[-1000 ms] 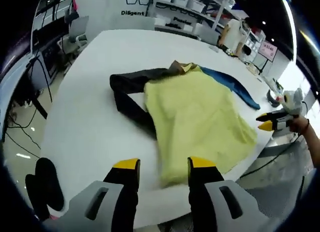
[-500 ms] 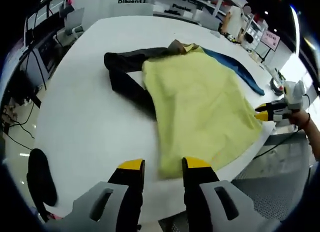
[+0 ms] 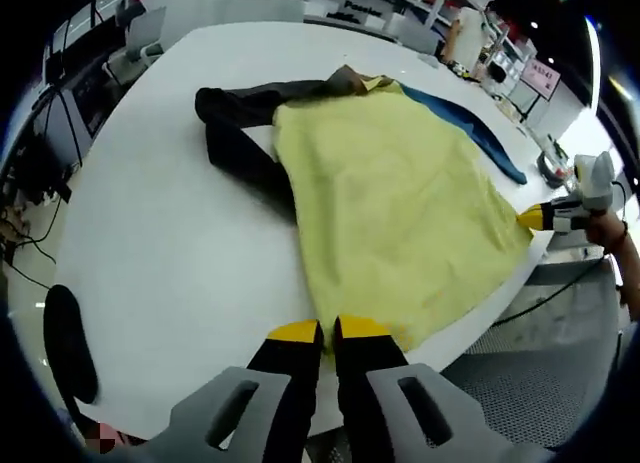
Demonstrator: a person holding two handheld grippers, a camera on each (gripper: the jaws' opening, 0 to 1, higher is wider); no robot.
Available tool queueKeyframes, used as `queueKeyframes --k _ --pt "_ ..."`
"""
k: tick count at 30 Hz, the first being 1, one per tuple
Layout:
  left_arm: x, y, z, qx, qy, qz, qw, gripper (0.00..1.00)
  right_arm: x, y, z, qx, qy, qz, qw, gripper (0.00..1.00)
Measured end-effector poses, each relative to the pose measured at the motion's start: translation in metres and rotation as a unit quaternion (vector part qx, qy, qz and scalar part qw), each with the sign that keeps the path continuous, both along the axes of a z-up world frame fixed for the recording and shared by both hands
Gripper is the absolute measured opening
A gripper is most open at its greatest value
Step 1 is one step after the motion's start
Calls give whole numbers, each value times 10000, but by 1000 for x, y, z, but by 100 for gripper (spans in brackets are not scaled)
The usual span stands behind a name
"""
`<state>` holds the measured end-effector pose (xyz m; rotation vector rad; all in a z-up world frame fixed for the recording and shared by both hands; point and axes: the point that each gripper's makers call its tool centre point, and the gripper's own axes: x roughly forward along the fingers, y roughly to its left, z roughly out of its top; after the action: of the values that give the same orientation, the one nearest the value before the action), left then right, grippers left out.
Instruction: Fold the garment on the visible template until the final outline fits inside the template.
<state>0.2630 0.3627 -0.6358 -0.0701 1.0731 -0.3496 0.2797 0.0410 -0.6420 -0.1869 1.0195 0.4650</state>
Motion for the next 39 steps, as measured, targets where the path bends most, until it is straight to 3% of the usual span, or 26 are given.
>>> queueKeyframes --k 3,6,9,21,24,26,28,30,34,39 --pt "-2 0 -1 14 17 -35 10000 2 -3 -7 8 45 13 -135 9999 0" --pt "-3 -1 0 18 20 -62 10000 1 -15 -17 14 29 211 -345 9992 0" --pt "-5 -4 0 50 33 -227 9997 1 -37 -27 12 -101 604 -463 9970 0" --pt "-14 -14 13 95 86 -507 9986 0 -33 -36 8 -524 552 -393 9963 0" --pt "-11 -18 45 -63 -188 -414 9989 0 -34 -36 9 -494 580 -361 9964 0" --pt "-13 -27 53 -128 -218 -534 9983 0 -34 -38 8 -549 602 -344 9961 0" --pt "-20 -27 44 -1 25 -666 9978 0 -35 -42 6 -672 634 -281 9953 0" --pt "-27 -17 24 299 395 -685 9964 0 -35 -42 5 -676 648 -266 9953 0" --pt "-30 -16 6 244 574 -620 9961 1 -37 -43 3 -634 695 -300 9951 0" --pt "-31 -10 -3 252 694 -478 9961 2 -38 -42 1 -591 776 -312 9947 0"
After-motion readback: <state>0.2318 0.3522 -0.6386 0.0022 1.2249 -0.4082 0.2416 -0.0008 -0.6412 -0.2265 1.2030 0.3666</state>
